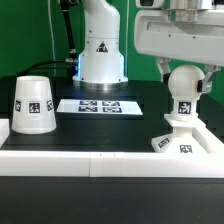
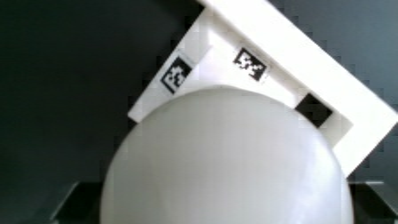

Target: Assemble lamp

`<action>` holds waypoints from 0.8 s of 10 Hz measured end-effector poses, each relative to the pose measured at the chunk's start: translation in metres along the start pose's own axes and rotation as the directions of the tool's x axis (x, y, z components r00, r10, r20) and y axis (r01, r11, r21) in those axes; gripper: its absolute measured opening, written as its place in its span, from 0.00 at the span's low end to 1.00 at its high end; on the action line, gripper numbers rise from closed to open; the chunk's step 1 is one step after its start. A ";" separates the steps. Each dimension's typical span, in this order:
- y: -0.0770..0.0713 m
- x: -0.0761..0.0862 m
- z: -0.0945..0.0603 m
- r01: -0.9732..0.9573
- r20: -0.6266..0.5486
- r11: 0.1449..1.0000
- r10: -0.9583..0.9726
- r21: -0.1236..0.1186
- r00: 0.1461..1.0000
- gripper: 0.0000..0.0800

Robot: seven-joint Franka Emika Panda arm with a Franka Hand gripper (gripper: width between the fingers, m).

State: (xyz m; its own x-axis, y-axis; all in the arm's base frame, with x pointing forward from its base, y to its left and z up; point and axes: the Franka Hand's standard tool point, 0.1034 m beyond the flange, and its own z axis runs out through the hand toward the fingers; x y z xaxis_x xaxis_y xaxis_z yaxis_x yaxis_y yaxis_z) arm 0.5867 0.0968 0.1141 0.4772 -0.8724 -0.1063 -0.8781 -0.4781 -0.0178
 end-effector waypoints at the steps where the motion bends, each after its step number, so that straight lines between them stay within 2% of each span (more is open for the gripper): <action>1: 0.000 0.003 0.000 -0.067 0.020 0.998 0.067 0.012 0.998 0.72; 2: 0.000 0.004 0.000 -0.176 0.032 0.984 0.175 0.021 0.984 0.72; 6: -0.002 -0.001 0.001 -0.354 0.044 0.935 0.353 0.016 0.935 0.72; 8: -0.003 -0.001 0.001 -0.495 0.066 0.869 0.493 0.019 0.868 0.72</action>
Offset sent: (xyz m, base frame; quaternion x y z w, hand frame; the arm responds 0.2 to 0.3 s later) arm 0.0000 0.0000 0.0000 0.0000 0.0000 0.1296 0.9916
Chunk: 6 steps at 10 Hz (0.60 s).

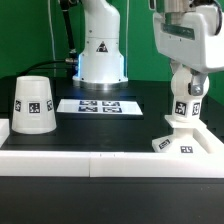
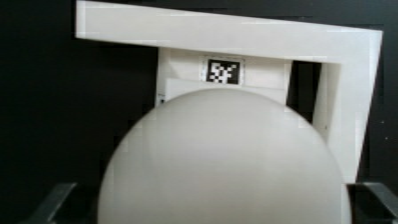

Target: Assemble lamp

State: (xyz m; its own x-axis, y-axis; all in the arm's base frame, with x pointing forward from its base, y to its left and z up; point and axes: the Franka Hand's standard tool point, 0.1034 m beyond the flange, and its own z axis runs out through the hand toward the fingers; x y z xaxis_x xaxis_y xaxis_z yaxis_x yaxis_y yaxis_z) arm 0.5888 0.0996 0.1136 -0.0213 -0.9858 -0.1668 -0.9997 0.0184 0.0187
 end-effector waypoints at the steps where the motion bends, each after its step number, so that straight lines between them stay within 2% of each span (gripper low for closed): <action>1: -0.001 0.003 0.000 -0.141 0.037 0.990 0.141 0.010 0.989 0.72; 2: -0.002 0.003 0.000 -0.252 0.058 0.968 0.251 0.009 0.966 0.72; 4: -0.005 0.002 0.000 -0.410 0.091 0.912 0.405 0.034 0.910 0.72; 5: -0.006 0.001 0.000 -0.432 0.094 0.901 0.427 0.036 0.899 0.72; 6: -0.006 0.002 -0.001 -0.484 0.095 0.875 0.479 0.026 0.872 0.72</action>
Offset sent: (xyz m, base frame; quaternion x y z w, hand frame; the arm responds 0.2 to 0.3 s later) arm -0.0070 -0.0044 -0.0039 0.0285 -0.0188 0.2740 0.9611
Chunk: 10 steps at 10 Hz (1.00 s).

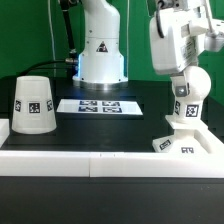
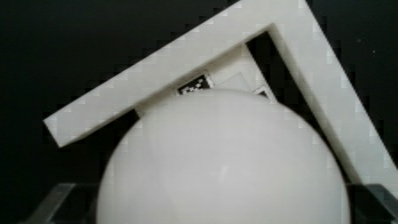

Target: Assemble lamp

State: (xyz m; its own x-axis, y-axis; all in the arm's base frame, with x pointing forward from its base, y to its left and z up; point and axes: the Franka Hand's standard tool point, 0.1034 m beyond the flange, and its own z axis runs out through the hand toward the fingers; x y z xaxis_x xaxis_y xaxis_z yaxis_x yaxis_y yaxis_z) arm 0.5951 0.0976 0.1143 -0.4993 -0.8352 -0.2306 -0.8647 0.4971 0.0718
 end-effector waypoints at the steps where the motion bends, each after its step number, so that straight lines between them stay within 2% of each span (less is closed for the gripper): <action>1: 0.000 0.000 0.000 0.000 -0.002 1.000 0.000 -0.010 1.000 0.72; 5: -0.001 -0.005 -0.001 -0.115 0.046 0.993 0.114 0.009 0.992 0.72; 9: -0.001 -0.006 0.000 -0.089 0.055 0.996 0.089 0.009 0.995 0.72; 10: 0.000 -0.006 0.001 -0.073 0.054 0.997 0.072 0.010 0.996 0.85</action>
Offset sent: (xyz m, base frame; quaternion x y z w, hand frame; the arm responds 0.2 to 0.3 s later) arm 0.0000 0.0000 0.0000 0.0000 0.0000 0.1938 0.9810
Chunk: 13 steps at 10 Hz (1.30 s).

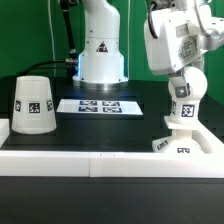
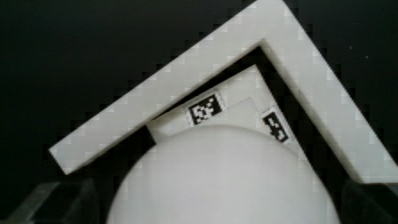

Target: Assemble lamp

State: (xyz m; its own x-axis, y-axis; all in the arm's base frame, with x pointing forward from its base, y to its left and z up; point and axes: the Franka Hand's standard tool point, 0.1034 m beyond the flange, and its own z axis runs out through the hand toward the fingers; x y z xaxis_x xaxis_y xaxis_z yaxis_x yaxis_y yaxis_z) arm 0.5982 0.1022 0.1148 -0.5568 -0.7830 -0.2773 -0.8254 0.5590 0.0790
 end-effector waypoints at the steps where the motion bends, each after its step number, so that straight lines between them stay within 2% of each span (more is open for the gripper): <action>1: 0.000 0.000 0.000 0.002 0.000 1.000 -0.002 0.000 1.000 0.87; 3: 0.001 0.000 0.000 0.039 -0.005 0.999 -0.039 -0.005 0.999 0.87; 4: 0.008 0.000 -0.001 0.184 -0.015 0.982 -0.185 -0.043 0.983 0.87; 5: 0.015 -0.002 -0.003 0.286 -0.012 0.956 -0.287 -0.068 0.958 0.87; 6: 0.024 -0.003 -0.006 0.411 -0.010 0.907 -0.413 -0.089 0.910 0.87; 8: 0.042 0.011 -0.008 0.450 -0.006 0.885 -0.454 -0.117 0.891 0.87; 12: 0.042 0.012 -0.006 0.454 -0.006 0.883 -0.458 -0.120 0.889 0.87; 13: 0.045 0.014 -0.009 0.596 0.006 0.787 -0.603 -0.161 0.798 0.87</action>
Offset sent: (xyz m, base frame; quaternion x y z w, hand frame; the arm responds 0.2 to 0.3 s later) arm -0.0156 0.0029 0.0128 -0.0678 0.0515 -0.2733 0.9582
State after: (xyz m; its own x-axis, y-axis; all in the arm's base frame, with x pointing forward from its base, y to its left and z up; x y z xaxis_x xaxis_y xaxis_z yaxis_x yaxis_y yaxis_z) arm 0.5522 0.1137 0.1233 0.0539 -0.9600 -0.2748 -0.9962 -0.0706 0.0515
